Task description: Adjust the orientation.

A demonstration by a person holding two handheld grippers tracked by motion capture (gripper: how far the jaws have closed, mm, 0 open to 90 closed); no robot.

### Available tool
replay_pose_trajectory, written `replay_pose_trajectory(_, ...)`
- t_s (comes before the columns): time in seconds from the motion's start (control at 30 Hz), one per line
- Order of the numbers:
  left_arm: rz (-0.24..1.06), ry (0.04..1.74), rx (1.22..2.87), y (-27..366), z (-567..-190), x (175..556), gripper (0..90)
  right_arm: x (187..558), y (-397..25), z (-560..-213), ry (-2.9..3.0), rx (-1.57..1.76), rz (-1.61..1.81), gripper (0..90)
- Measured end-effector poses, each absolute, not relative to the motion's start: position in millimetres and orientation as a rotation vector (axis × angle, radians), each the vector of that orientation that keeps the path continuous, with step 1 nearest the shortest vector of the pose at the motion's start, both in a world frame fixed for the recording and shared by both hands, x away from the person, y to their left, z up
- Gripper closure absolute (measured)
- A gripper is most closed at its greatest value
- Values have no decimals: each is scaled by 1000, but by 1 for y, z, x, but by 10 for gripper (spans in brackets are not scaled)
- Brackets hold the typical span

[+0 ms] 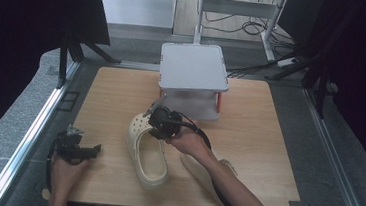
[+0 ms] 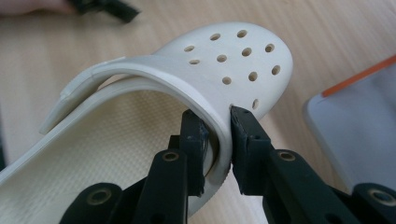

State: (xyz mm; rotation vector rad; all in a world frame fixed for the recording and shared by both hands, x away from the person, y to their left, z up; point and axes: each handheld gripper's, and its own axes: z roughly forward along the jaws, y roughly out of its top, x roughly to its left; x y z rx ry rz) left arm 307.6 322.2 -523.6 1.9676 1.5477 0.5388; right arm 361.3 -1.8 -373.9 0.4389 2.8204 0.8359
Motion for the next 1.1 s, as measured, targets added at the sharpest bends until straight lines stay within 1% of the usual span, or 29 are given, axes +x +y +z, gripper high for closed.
replay_pose_trajectory(0.27, 539, 1546, 1970, 322, -524, 308, 9, 337, -20, -377, 2844, 289, 851, 759)
replay_pose_trajectory(0.43, 540, 1547, 1969, 322, -524, 308, 9, 323, -35, -391, 2837, 267, 843, 758)
replay_pose_trajectory(0.63, 540, 1547, 1969, 322, -524, 308, 9, 318, -43, -413, 2846, 228, 792, 750)
replay_pose_trajectory(0.83, 540, 1546, 1969, 322, -524, 308, 9, 318, -51, -419, 2877, 200, 791, 724)
replay_pose_trajectory(0.93, 540, 1546, 1969, 322, -524, 308, 9, 322, -53, -419, 2902, 236, 800, 684)
replay_pose_trajectory(0.97, 540, 1546, 1969, 322, -524, 308, 9, 322, -53, -419, 2902, 236, 800, 684)
replay_pose_trajectory(1.0, 540, 1547, 1969, 322, -524, 308, 9, 325, -55, -416, 2924, 256, 807, 583)
replay_pose_trajectory(1.1, 540, 1546, 1969, 322, -524, 308, 9, 329, -59, -408, 2938, 293, 804, 466)
